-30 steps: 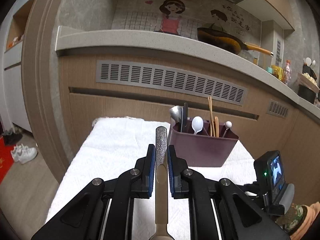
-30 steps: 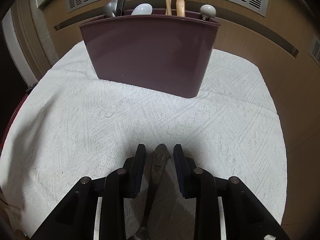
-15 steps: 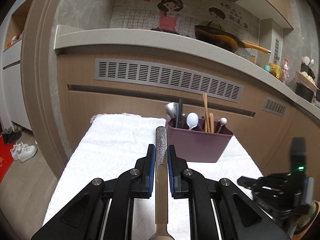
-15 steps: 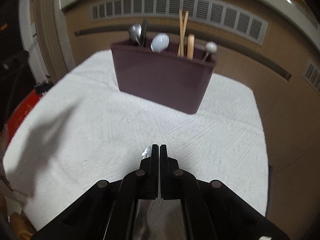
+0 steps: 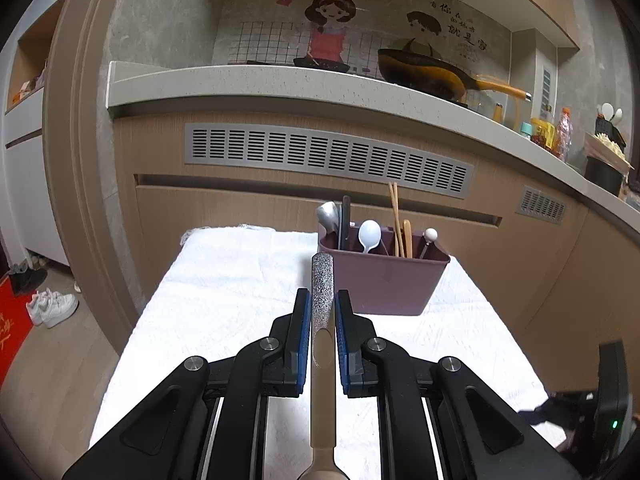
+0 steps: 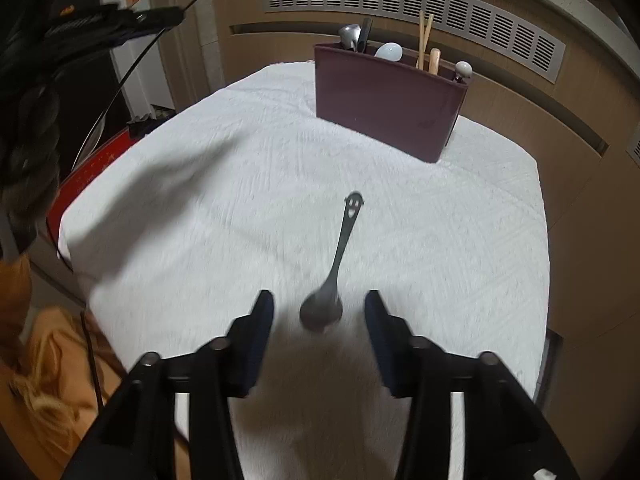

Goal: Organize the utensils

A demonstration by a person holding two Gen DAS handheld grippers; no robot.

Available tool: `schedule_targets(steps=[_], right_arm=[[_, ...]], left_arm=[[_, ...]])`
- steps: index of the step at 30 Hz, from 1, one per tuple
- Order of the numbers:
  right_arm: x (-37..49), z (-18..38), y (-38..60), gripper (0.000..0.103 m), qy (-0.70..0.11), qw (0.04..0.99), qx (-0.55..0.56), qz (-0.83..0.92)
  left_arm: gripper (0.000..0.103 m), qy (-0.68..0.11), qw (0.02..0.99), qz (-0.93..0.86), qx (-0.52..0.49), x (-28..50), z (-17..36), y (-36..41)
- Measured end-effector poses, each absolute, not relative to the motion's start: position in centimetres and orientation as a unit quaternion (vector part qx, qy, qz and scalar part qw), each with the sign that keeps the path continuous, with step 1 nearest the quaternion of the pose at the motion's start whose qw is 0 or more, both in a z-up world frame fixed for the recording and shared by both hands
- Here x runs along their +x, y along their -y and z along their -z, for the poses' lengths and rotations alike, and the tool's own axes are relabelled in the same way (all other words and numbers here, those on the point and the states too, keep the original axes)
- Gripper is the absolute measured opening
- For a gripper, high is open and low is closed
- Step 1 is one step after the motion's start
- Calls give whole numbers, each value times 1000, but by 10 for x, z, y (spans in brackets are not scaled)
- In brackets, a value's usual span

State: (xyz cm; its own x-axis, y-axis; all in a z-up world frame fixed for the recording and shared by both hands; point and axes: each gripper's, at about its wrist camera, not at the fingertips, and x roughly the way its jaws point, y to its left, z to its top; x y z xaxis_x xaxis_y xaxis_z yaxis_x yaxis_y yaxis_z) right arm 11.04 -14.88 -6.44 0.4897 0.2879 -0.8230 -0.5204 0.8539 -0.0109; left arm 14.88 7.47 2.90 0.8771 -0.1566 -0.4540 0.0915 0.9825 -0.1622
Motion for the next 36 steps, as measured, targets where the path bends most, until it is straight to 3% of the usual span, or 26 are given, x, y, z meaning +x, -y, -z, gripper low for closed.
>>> schedule_targets(steps=[16,18,19,20,36], right_arm=[[130,96,136,41,-473,850,-125,-195],[131,95,133,36,-472,851,-130,-190],[131,93,132,26,-471,852,-134,-186],[132,92,132,26,-470,853,-135,-184],[163,-5,166,26,-339,928,-93,-123]], left_arm=[[12,-246,964,67,-77,147,-25,-72],[12,-248,963,64,-77,146,-23,-74],[12,-251,963,60,-77,146,-21,-76],[12,-253,963,56,-78,145,-20,-79],[14,-335,934,-9,-120,144,30,-130]])
